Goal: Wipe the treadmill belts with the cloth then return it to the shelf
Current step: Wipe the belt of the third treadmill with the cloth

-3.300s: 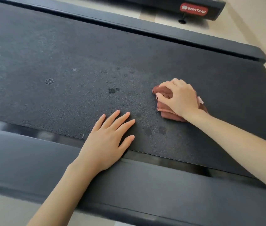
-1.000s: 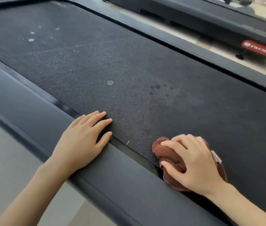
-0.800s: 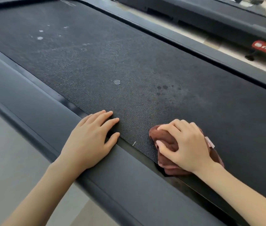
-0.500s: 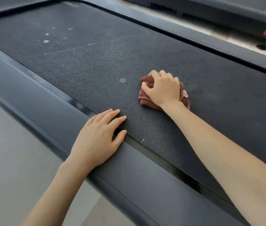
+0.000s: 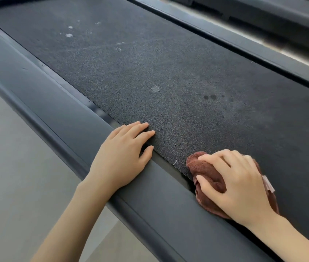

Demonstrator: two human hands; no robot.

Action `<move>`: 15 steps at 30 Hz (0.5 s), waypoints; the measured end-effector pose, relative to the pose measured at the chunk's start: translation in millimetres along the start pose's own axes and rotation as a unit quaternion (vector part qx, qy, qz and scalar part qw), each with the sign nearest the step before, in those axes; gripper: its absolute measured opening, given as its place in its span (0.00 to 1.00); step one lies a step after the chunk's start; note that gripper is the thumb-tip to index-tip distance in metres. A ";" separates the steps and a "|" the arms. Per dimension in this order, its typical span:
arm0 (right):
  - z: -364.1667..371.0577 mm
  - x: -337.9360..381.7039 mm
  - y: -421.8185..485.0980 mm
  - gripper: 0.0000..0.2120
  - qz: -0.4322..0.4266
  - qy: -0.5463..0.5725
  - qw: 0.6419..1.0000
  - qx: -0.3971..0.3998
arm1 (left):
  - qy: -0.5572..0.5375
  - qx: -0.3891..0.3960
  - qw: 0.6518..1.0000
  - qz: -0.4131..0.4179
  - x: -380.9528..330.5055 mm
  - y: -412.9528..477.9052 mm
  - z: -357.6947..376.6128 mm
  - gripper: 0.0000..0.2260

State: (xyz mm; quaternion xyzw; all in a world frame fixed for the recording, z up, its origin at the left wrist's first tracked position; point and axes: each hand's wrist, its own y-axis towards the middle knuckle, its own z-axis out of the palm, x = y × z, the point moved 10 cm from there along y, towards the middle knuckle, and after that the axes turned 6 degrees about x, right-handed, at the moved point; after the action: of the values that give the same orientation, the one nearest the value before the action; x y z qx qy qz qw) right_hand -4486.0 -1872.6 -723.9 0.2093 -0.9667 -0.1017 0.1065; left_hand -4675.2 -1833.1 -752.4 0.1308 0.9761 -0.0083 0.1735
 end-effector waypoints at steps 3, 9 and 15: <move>2.4 -1.4 12.9 0.14 -0.005 0.014 1.000 0.000 | -0.005 -0.007 1.000 0.002 0.0 -0.3 -1.0 0.17; 15.0 -44.2 97.4 0.17 0.066 -0.014 0.997 -0.029 | 0.013 -0.004 1.000 0.011 -2.8 0.7 -1.2 0.21; 26.7 -64.8 131.1 0.17 0.092 -0.044 0.995 0.003 | 0.060 0.076 0.995 0.038 -14.1 27.9 14.7 0.23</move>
State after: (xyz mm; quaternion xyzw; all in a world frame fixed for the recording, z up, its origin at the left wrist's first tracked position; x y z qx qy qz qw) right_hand -4485.3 -1724.1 -728.5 0.1155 -0.9858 -0.0983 0.0718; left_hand -4650.2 -1810.7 -760.7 0.1812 0.9756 -0.0677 0.1039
